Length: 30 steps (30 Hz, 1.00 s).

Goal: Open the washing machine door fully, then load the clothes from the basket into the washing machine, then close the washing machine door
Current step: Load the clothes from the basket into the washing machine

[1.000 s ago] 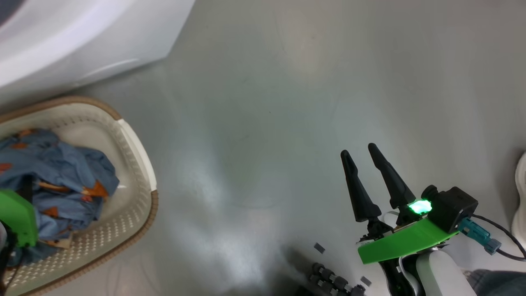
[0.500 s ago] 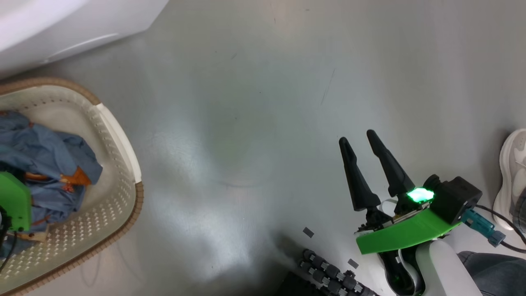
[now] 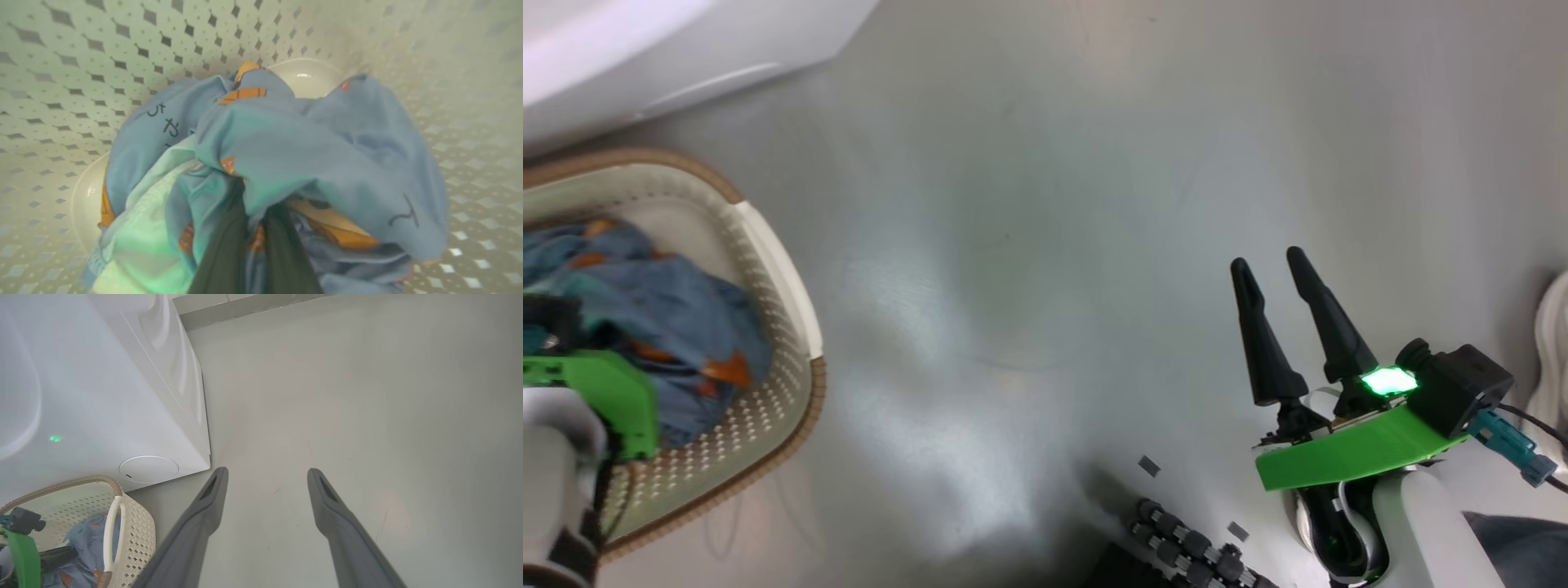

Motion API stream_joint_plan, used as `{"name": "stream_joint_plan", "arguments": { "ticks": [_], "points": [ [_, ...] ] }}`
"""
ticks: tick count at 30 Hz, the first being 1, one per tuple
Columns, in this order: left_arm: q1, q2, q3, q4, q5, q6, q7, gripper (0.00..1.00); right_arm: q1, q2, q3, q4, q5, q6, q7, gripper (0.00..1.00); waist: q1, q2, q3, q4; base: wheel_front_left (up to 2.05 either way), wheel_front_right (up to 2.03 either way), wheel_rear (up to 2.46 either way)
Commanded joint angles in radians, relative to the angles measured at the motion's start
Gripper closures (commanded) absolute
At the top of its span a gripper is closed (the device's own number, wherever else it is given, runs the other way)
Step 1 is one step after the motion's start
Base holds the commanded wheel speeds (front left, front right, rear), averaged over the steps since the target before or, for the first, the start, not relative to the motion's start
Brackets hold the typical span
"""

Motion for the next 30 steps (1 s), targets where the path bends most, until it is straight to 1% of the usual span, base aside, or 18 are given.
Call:
{"name": "stream_joint_plan", "arguments": {
  "ticks": [1,4,8,16,20,25,30],
  "points": [
    [0.026,0.011,0.030,-0.004,-0.017,0.011,-0.036,1.00,0.019,-0.013,0.004,-0.012,-0.009,0.006,-0.012,0.00,0.0000,-0.0001,-0.047,0.044,0.00,0.00,0.00],
    [0.055,-0.024,0.050,-0.021,-0.048,0.017,-0.091,1.00,0.019,-0.013,-0.021,-0.006,-0.023,0.006,-0.012,0.00,0.0000,-0.0001,-0.096,0.086,0.00,0.00,0.00],
    [0.122,-0.072,0.086,-0.085,-0.093,0.021,-0.115,1.00,0.026,-0.013,-0.047,0.009,-0.051,0.006,-0.012,0.00,0.0000,-0.0001,-0.177,0.149,0.00,0.00,0.00],
    [0.342,-0.179,0.180,-0.430,-0.123,0.069,-0.117,1.00,0.074,-0.013,-0.099,0.045,-0.111,0.006,-0.012,0.00,0.0000,-0.0001,-0.363,0.268,0.00,0.00,0.00],
    [0.458,-0.230,0.211,-0.557,-0.110,0.078,-0.117,1.00,0.123,-0.013,-0.126,0.063,-0.133,0.006,-0.012,0.00,0.0000,-0.0001,-0.458,0.316,0.00,0.00,0.00],
    [0.585,-0.271,0.234,-0.661,-0.094,0.088,-0.117,1.00,0.190,-0.013,-0.149,0.078,-0.158,0.006,-0.012,0.00,0.0000,-0.0001,-0.568,0.359,0.00,0.00,0.00],
    [0.662,-0.289,0.234,-0.732,-0.078,0.089,-0.117,1.00,0.234,-0.013,-0.152,0.082,-0.190,0.006,-0.012,0.00,0.0000,-0.0001,-0.636,0.379,0.00,0.00,0.00]
  ]
}}
